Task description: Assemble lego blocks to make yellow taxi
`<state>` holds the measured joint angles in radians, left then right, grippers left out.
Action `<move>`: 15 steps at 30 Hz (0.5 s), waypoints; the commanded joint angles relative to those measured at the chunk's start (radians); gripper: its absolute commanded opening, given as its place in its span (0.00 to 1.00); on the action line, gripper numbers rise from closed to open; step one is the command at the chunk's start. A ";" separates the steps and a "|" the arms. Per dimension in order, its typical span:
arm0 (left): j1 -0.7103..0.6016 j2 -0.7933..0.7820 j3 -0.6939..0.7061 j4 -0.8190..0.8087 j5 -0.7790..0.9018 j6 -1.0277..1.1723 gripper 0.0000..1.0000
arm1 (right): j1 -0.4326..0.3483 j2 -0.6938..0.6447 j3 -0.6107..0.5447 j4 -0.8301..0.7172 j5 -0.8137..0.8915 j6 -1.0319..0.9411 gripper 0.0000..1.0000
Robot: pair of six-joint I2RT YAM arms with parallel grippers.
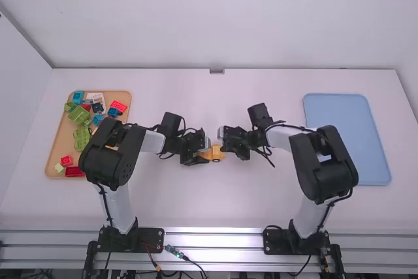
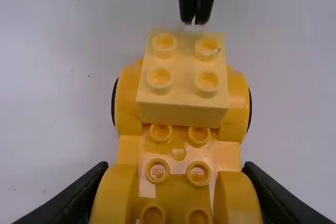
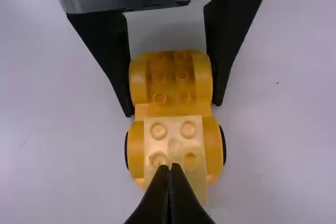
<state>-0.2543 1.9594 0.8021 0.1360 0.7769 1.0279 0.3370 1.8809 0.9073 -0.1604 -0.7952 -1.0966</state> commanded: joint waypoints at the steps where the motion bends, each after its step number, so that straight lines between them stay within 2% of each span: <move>1: -0.002 0.037 -0.036 -0.023 -0.190 0.016 0.02 | 0.018 -0.026 -0.008 0.016 0.037 0.056 0.00; 6: -0.002 0.037 -0.036 -0.024 -0.190 0.016 0.02 | 0.039 -0.025 -0.006 0.023 0.064 0.068 0.00; 15: -0.002 0.037 -0.036 -0.026 -0.190 0.016 0.02 | 0.029 -0.025 -0.006 0.038 0.063 0.090 0.00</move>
<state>-0.2546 1.9594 0.8021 0.1360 0.7769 1.0283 0.3691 1.8793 0.9073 -0.1196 -0.7296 -1.0191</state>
